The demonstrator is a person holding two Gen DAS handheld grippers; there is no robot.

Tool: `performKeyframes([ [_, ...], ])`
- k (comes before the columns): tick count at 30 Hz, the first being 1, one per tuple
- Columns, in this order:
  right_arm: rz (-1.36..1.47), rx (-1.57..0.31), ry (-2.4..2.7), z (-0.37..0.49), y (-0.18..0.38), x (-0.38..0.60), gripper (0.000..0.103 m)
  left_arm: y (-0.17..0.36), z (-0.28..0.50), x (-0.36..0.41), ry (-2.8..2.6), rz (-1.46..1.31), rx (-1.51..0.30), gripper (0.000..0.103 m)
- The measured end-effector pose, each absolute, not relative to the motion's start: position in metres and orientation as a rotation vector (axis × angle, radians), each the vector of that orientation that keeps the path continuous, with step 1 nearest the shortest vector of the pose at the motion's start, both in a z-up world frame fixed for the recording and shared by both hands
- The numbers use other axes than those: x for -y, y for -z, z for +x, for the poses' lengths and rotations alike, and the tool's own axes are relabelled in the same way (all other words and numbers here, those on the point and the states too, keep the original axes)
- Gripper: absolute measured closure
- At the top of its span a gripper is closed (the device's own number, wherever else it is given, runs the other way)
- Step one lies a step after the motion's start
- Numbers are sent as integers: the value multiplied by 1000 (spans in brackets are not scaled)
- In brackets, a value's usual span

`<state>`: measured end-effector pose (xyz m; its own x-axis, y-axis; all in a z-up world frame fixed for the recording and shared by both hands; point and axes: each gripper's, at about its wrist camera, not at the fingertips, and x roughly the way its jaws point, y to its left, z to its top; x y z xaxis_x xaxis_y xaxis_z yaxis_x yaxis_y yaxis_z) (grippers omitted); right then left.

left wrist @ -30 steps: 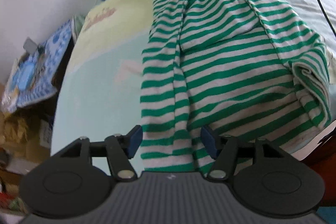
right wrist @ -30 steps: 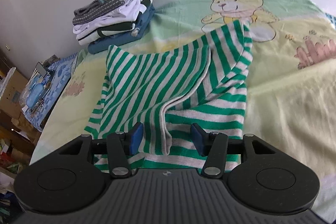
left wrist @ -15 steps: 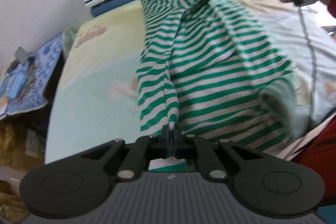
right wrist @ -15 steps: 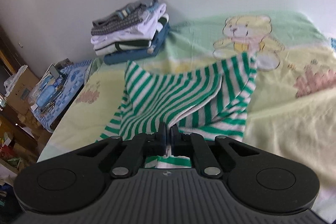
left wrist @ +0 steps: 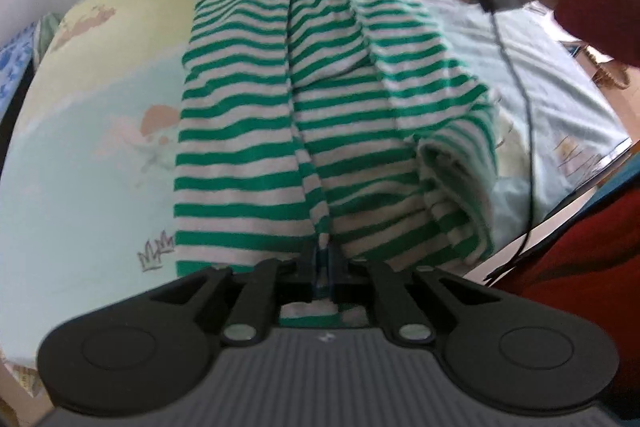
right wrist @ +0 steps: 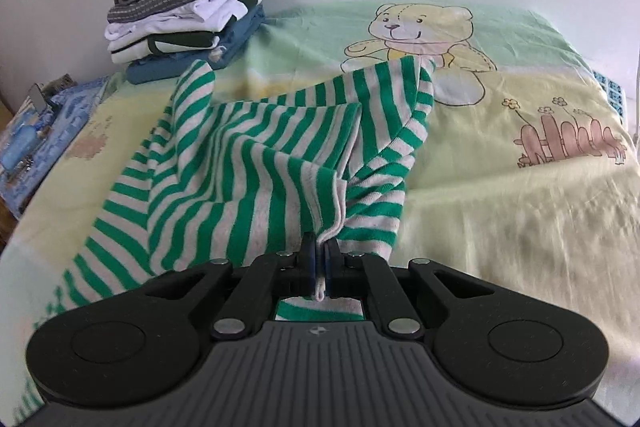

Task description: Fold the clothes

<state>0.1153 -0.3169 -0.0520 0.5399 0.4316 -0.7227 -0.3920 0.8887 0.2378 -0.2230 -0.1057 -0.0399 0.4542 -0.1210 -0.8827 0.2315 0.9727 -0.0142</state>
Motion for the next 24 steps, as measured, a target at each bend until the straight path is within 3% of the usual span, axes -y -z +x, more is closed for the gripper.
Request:
performKeyframes([
  [3, 64, -855, -466, 118, 49, 314, 99, 34, -222, 102, 206, 133, -1058, 101],
  [5, 34, -845, -458, 119, 47, 311, 99, 31, -221, 99, 197, 147, -1045, 88],
  [7, -5, -887, -473, 120, 51, 309, 99, 27, -220, 96, 189, 160, -1031, 86],
  [8, -11, -901, -472, 120, 50, 311, 96, 25, -220, 95, 185, 166, -1025, 86],
  [10, -9, -906, -453, 119, 44, 319, 81, 22, -219, 92, 177, 179, -1011, 84],
  [14, 39, -811, -429, 111, 15, 336, 76, 14, -218, 86, 160, 205, -984, 64],
  [15, 61, -788, -466, 109, 8, 334, 75, 12, -217, 85, 156, 212, -977, 64],
  [18, 83, -740, -594, 110, -7, 311, 60, 14, -207, 82, 156, 216, -962, 65],
  [21, -3, -718, -650, 115, -4, 266, 61, 30, -185, 87, 178, 207, -979, 66],
  [24, -66, -743, -696, 128, 8, 224, 73, 50, -175, 95, 179, 210, -1006, 67],
])
